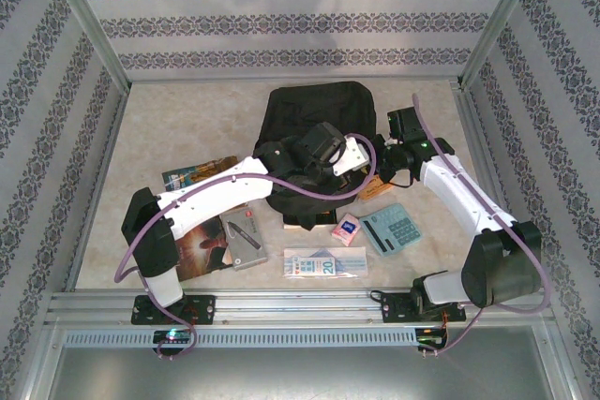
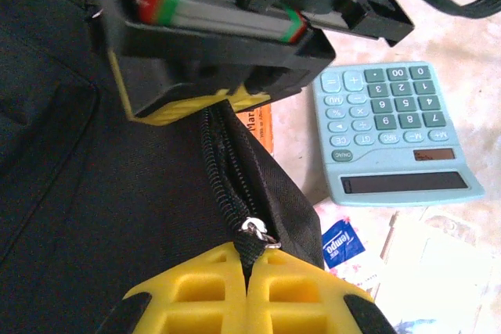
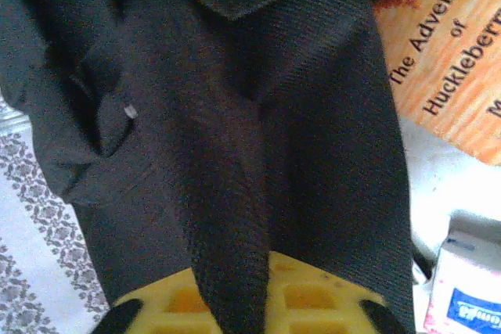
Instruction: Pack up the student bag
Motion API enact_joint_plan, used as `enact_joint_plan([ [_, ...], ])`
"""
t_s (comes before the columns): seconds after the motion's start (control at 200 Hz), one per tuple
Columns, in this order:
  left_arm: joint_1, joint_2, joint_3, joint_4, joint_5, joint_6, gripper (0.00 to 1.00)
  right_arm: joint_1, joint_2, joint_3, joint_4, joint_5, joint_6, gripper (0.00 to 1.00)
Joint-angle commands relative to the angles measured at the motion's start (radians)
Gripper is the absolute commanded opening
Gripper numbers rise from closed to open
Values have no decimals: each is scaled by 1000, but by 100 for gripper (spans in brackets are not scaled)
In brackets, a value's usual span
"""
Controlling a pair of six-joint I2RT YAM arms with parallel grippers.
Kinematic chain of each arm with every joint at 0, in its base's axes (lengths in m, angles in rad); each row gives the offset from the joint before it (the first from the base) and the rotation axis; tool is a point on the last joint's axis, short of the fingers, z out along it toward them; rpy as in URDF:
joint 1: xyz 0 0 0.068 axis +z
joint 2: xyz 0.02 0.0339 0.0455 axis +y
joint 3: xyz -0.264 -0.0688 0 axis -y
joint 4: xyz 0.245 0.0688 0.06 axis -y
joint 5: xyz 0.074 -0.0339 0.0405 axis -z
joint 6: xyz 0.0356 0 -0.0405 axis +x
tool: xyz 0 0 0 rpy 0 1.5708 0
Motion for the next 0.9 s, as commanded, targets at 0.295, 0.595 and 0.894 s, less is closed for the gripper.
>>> enact_joint_plan([
  [0.295, -15, -147, -229, 37, -53, 4, 0, -19, 4, 59, -66, 76, -133, 0],
  [0.595, -15, -306, -407, 66, -67, -29, 0, -37, 23, 80, -66, 82, -163, 0],
  [0.894, -18, -317, -399, 77, -76, -8, 0, -10, 59, 118, -70, 55, -224, 0],
])
